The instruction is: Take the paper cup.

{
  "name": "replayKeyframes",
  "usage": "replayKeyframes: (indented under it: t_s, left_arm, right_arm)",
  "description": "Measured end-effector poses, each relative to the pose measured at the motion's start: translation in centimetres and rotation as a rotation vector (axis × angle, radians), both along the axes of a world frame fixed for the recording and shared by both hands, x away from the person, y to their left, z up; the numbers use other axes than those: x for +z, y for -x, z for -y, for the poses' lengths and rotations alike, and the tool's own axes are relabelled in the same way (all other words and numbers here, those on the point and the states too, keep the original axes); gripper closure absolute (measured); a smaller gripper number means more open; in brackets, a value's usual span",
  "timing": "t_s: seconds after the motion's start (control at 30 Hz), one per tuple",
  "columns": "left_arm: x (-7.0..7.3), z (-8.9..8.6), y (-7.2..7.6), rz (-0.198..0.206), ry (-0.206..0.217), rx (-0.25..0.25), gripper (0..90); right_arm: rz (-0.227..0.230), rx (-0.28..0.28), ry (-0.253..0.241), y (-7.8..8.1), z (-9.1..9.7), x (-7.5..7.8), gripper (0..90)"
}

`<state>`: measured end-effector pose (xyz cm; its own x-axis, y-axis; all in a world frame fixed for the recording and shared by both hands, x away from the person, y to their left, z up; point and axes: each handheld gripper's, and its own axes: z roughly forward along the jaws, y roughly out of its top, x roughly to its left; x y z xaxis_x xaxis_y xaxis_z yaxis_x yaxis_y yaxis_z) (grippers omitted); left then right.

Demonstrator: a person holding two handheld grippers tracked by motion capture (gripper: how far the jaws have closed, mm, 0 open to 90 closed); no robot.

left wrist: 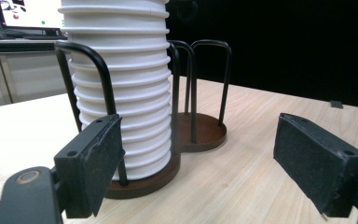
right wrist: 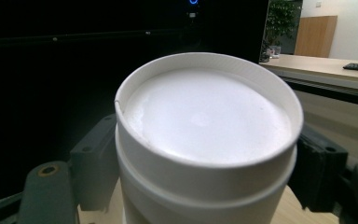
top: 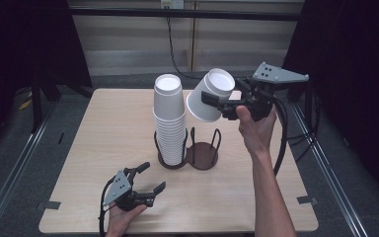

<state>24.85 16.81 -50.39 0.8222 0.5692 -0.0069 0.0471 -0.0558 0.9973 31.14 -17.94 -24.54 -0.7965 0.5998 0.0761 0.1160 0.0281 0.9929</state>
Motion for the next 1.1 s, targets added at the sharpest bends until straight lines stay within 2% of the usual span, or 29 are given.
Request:
replayKeyframes:
  t_s: [0.13, 0.23, 0.27, 0.3, 0.33, 0.4, 0.43, 0.47, 0.5, 0.57, 0.6, 0.63, 0.67, 0.77, 0.83, 0.93, 1.1]
  left_arm:
    - [0.7, 0.0, 0.0, -0.005, -0.001, -0.015, 15.8]
    - [1.0, -0.1, -0.1, -0.021, 0.032, -0.019, 16.1]
    - [1.2, -0.2, -0.1, -0.012, 0.024, -0.020, 16.1]
    - [1.2, -0.1, -0.1, -0.025, 0.029, -0.022, 16.4]
    - [1.4, -0.2, -0.2, -0.010, 0.010, -0.021, 16.6]
    - [1.5, 0.0, -0.1, -0.023, 0.023, -0.030, 16.5]
    - [1.7, -0.1, -0.2, -0.012, 0.008, -0.031, 16.5]
    - [1.7, 0.0, -0.1, -0.025, 0.020, -0.037, 16.5]
    - [1.9, 0.0, -0.2, -0.014, 0.013, -0.043, 16.5]
    - [2.2, 0.1, -0.1, -0.022, 0.013, -0.051, 16.5]
    - [2.4, 0.0, -0.2, -0.010, -0.007, -0.051, 16.5]
    - [2.5, 0.2, -0.1, -0.021, 0.005, -0.052, 16.5]
    - [2.7, 0.1, -0.2, -0.009, -0.006, -0.054, 16.5]
    - [2.9, 0.4, -0.1, -0.016, 0.010, -0.065, 16.5]
    - [3.1, 0.4, -0.2, -0.003, -0.013, -0.072, 16.6]
    - [3.3, 0.8, 0.0, -0.006, 0.001, -0.086, 16.6]
    - [3.6, 1.3, 0.0, -0.012, -0.003, -0.105, 16.5]
  right_arm:
    - [-0.008, 0.006, 0.009, 0.4, 0.0, -0.9, 22.1]
    - [-0.019, 0.008, 0.012, 0.5, 0.0, -1.8, 22.1]
    - [-0.027, 0.011, 0.009, 0.5, 0.1, -2.2, 22.1]
    - [-0.032, 0.015, 0.009, 0.5, 0.1, -2.5, 22.1]
    - [-0.037, 0.016, 0.009, 0.5, 0.2, -2.8, 22.1]
    - [-0.041, 0.021, 0.011, 0.6, 0.3, -3.2, 22.2]
    - [-0.043, 0.023, 0.013, 0.7, 0.3, -3.4, 22.2]
    - [-0.044, 0.028, 0.017, 0.8, 0.2, -3.6, 22.2]
    - [-0.046, 0.029, 0.021, 0.9, 0.2, -3.8, 22.2]
    - [-0.047, 0.035, 0.027, 1.2, 0.1, -4.3, 22.2]
    - [-0.049, 0.035, 0.030, 1.3, 0.0, -4.5, 22.2]
    - [-0.050, 0.034, 0.031, 1.4, 0.0, -4.7, 22.2]
    - [-0.050, 0.033, 0.034, 1.6, -0.1, -5.0, 22.2]
    - [-0.055, 0.038, 0.035, 2.0, -0.3, -5.8, 22.2]
    - [-0.061, 0.049, 0.031, 2.1, -0.4, -6.3, 22.2]
    - [-0.069, 0.060, 0.030, 2.2, -0.6, -6.9, 22.2]
    - [-0.073, 0.081, 0.037, 2.6, -1.0, -7.9, 22.2]
